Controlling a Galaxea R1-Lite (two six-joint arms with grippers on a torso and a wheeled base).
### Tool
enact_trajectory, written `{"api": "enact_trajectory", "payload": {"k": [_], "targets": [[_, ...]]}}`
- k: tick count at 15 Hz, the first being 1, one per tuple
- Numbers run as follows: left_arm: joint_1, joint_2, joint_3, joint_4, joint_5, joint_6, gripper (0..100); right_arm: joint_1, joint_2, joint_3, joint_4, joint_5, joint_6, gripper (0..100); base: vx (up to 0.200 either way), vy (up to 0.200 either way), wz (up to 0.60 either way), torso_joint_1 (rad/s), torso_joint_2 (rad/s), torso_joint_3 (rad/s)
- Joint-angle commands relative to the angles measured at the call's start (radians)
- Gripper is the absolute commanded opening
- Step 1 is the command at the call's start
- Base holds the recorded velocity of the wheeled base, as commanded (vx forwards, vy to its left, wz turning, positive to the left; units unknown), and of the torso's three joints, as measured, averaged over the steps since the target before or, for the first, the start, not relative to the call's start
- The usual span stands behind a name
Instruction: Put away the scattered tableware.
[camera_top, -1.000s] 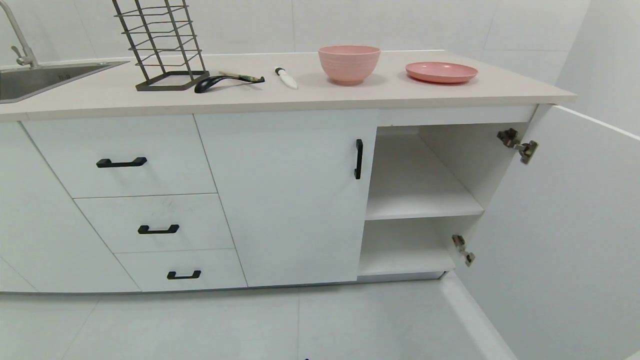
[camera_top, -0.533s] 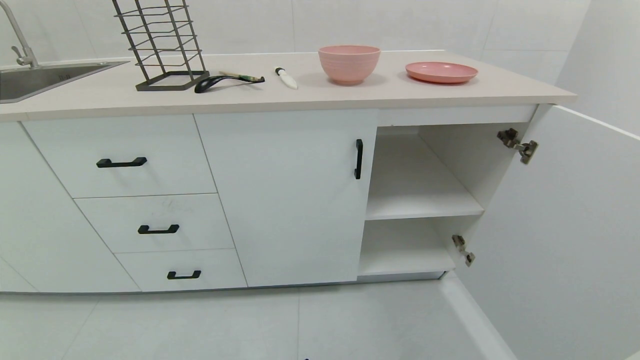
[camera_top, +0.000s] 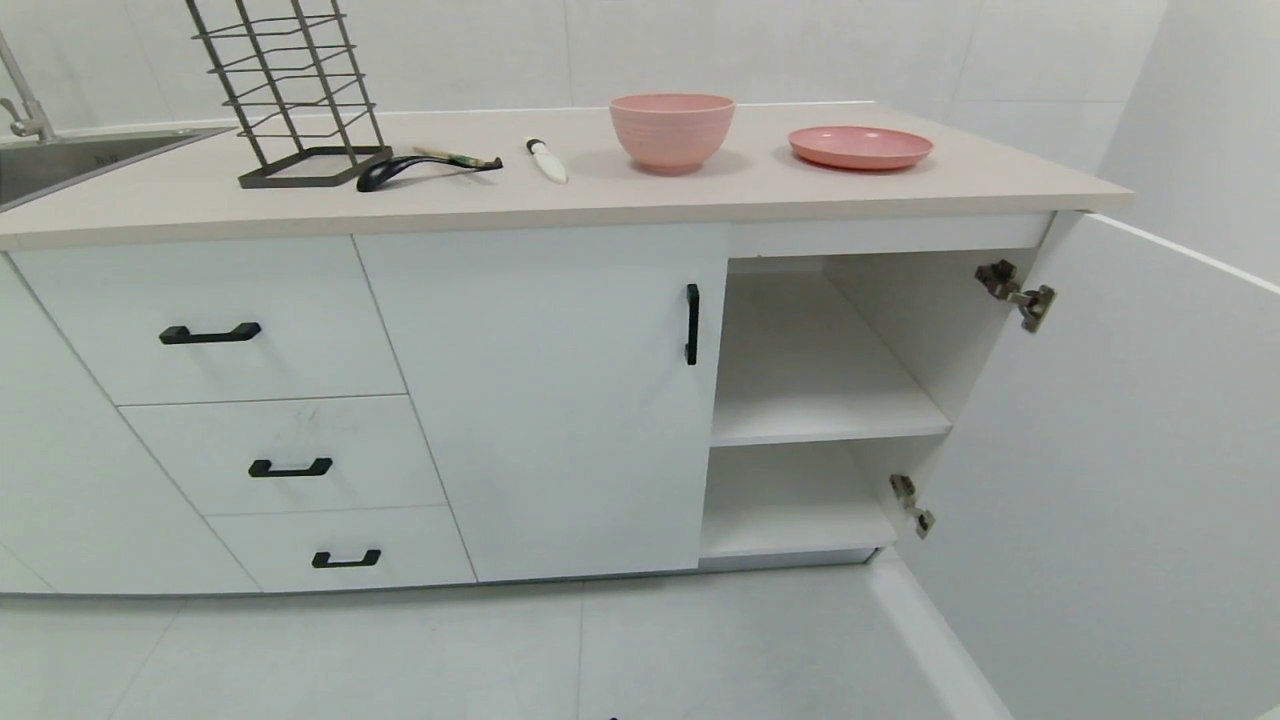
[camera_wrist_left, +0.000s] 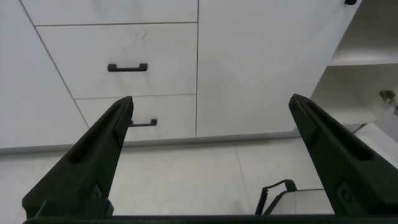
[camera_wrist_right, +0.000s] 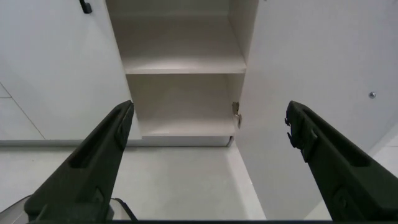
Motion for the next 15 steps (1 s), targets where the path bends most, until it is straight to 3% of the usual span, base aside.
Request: {"api": "enact_trajectory", "payload": {"k": [1, 9, 15], "targets": [[0.000, 0.006, 0.000, 0.002, 0.001, -0.002, 100, -0.001, -0.001, 0.000, -0.001, 0.001, -0.001, 100, 0.000, 0.000, -0.60, -0.002, 0.00, 0.007], [0.000, 0.006, 0.000, 0.000, 0.001, -0.003, 100, 0.001, -0.001, 0.000, -0.001, 0.001, -0.001, 100, 0.000, 0.000, -0.07, 0.001, 0.00, 0.000], [0.000, 0.006, 0.000, 0.000, 0.001, -0.006, 100, -0.001, -0.001, 0.000, -0.001, 0.001, -0.001, 100, 0.200, 0.000, 0.00, 0.001, 0.00, 0.002]]}}
